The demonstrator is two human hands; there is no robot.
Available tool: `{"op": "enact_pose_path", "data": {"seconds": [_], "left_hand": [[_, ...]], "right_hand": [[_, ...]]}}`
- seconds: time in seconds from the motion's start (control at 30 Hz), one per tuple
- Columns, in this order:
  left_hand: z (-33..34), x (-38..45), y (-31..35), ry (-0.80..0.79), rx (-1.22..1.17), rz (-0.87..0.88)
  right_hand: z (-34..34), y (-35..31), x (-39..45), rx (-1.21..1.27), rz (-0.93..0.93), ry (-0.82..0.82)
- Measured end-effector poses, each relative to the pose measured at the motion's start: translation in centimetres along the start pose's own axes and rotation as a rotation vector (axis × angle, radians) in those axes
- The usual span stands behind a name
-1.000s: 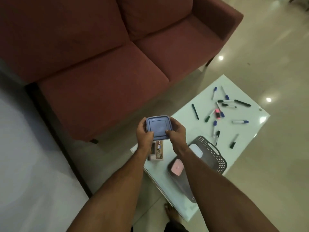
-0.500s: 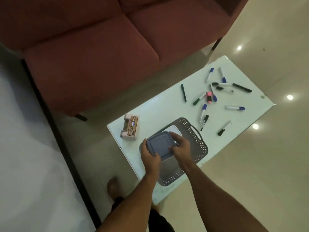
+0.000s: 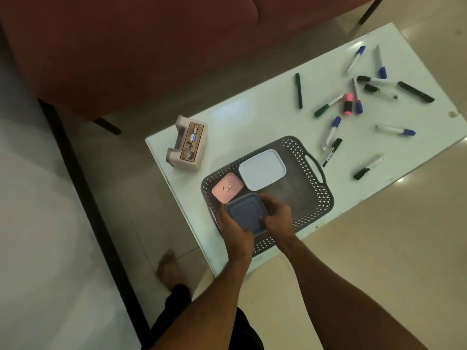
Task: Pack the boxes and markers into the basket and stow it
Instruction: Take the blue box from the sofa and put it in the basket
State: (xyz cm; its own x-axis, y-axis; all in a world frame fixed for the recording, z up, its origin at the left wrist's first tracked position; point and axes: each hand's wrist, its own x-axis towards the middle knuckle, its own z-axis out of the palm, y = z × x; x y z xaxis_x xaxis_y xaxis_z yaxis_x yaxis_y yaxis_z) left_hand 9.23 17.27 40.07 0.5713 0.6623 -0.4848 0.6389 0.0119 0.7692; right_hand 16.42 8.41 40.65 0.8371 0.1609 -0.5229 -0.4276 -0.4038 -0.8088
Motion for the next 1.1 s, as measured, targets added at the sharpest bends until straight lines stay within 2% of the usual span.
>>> {"op": "enact_pose_path", "data": {"seconds": [0.3,0.4,0.67,0.87,0.93,1.03,1.1], "left_hand": [[2.1,0.6,-1.9,0.044,0.329,-0.023],[2.1,0.4,-2.1,0.033,0.264,-0.029],[2.7,-0.2,-2.0,0.060,0.449,0.004],[2.4,-0.2,-2.2,0.038,0.428,0.054],[1.9,-0.8,-2.3,0.039,0.381,0.089],[1.2,-1.8,-1.4,0.052,0.255,0.134],[0.6,-2.3,-0.6,0.090,0.168,0.163]], "right_hand": [[1.6,2.2,1.1,-0.092,0.014,-0.013],[1.9,2.2,1.1,-0.090,0.037,0.004],[2.3,2.9,1.3,-0.142,0.028,0.021],[2.2,2.3,0.7,-0.157,-0.011,0.010],[2.1,2.2,0.0,-0.178,-0.044,0.095],[1.6,1.5,-1.5,-0.210,-0.169,0.355],[1.5,0.4,-1.9,-0.219,-0.272,0.456]]}}
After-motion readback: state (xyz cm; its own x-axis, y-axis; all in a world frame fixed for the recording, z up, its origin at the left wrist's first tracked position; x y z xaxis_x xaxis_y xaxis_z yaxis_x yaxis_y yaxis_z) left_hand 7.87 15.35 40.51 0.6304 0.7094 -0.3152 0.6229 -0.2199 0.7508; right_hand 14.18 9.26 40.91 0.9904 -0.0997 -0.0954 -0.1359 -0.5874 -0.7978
